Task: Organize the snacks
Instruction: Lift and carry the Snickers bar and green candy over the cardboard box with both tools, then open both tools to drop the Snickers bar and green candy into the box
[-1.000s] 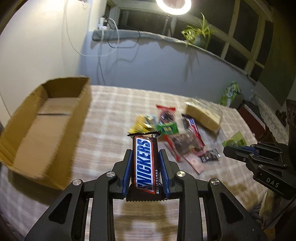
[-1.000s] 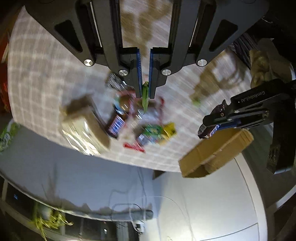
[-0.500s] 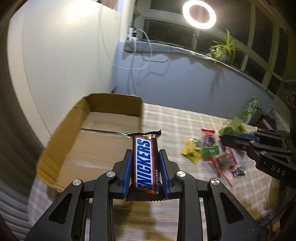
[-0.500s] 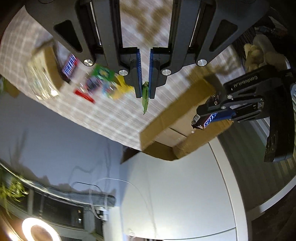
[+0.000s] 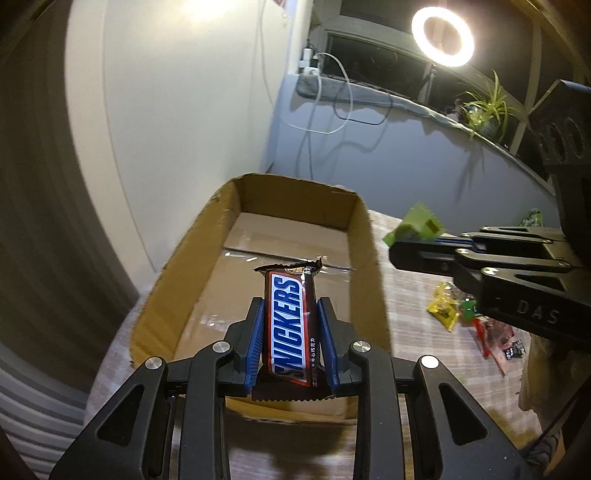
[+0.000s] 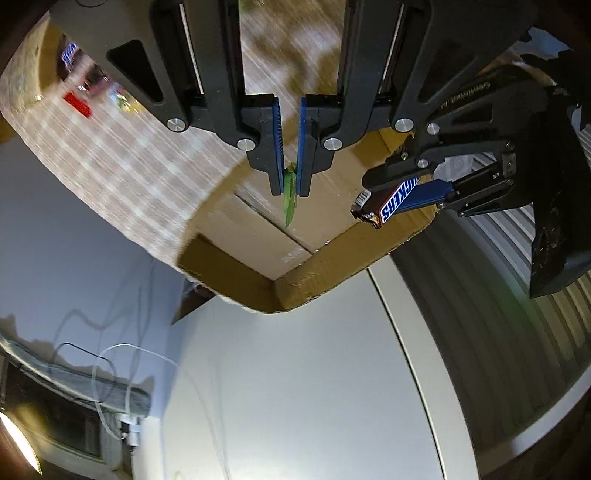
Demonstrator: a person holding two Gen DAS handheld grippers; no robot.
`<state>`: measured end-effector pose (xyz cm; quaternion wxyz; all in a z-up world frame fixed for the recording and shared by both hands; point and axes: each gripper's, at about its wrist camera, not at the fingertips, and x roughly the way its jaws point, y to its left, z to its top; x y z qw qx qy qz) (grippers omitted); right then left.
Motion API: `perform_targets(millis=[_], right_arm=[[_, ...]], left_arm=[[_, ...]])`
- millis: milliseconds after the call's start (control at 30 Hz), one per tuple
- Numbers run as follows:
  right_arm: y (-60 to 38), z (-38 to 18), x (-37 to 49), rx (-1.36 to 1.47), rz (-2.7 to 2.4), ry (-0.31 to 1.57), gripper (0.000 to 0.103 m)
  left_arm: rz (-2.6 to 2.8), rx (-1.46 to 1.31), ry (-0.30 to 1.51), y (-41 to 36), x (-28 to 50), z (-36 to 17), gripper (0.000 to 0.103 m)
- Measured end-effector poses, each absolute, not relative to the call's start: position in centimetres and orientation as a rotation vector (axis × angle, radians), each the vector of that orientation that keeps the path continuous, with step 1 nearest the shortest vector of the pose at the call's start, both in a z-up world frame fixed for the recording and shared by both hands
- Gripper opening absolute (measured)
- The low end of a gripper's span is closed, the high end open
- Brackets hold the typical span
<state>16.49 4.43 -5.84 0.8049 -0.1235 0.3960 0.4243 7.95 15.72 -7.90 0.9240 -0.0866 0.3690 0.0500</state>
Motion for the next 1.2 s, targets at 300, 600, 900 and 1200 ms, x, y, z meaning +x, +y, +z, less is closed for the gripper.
perform_targets(millis=[300, 600, 900, 1200], right_arm=[[7.5, -6.5, 16.8, -0.311, 0.912, 0.846, 0.051], [5.1, -4.9, 16.9, -0.274, 0.868, 0.806, 0.079], [-0.2, -3.2, 16.3, -0.227, 0.800, 0.783, 0.084], [-8.6, -2.9, 14.8, -0.191, 0.675, 0.781, 0.084]], left_arm=[[0.121, -0.203, 0.772, 17.3, 8.1, -8.4, 0.028], [0.105, -0.223, 0.722, 17.6, 7.2, -7.5, 0.060], [0.058, -0.209, 0.694, 15.2, 6.4, -6.5, 0.062], [-0.056, -0.159, 0.705, 10.7, 6.0, -6.2, 0.062]])
